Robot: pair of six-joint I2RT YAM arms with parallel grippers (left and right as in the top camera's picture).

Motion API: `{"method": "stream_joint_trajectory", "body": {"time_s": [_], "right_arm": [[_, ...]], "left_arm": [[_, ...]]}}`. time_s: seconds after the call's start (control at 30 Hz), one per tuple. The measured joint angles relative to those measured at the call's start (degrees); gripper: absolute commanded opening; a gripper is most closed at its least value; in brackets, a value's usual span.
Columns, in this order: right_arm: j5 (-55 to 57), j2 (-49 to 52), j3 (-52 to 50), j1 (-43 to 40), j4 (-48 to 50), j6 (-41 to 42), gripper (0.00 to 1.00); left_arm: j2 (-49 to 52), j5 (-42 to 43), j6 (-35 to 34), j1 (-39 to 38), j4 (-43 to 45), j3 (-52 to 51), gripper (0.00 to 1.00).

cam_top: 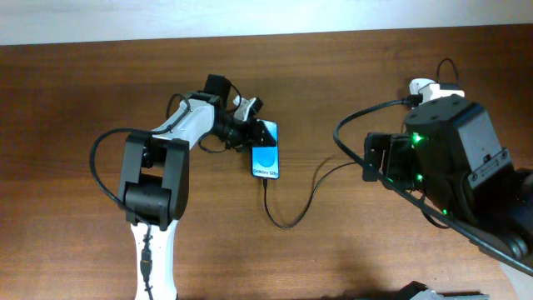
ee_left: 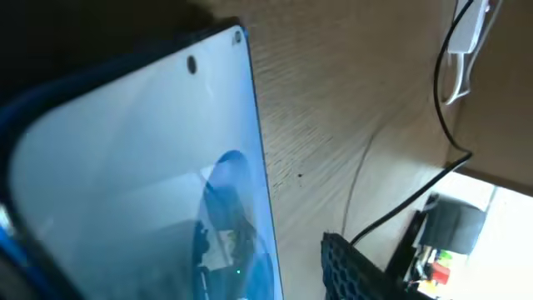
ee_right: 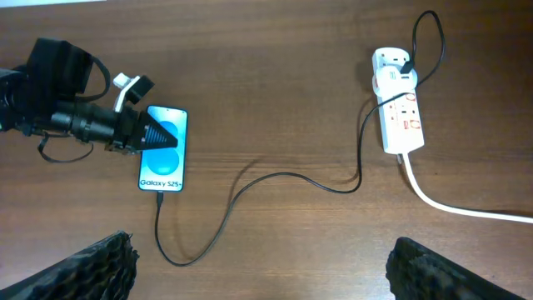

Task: Plug charger to phone and switch on socket
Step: 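Lower the phone flat onto the table and release both grippers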

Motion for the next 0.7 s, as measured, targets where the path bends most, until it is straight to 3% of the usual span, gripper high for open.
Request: {"method": "stream_joint_trajectory", "body": {"time_s": [0.03,0.1,0.37,0.57,0.63,0.7], "right_arm": [[0.0,0.0,0.0,0.0,0.0,0.1,0.98],[0.0,0.0,0.0,0.0,0.2,0.2,0.99],[0.0,0.5,0.0,0.0,1.3,0.2,0.99],[-2.4,6.3,0.0,0.0,1.2,0.2,0.99],[-3.1,8.8,0.0,0.0,0.3,0.2,0.66],[-3.4,11.5,0.0,0.0,-1.2,0.0,0.44]], "left_arm": [[-0.1,0.3,-0.1,0.0,-0.2,0.2,0.86],[-0.3,0.4,0.0,-0.1,-1.0,0.5,1.00],[-3.1,-9.6,0.0,-0.6,-6.5,2.1,0.99],[-3.5,-13.5,-0.3,-0.6,-8.3,2.6,0.99],[-3.9,-16.1,-0.3,-0.5,-10.1,2.7,0.99],[-4.9,-20.8,-0.3,0.1,-12.9,2.8,0.99]]}}
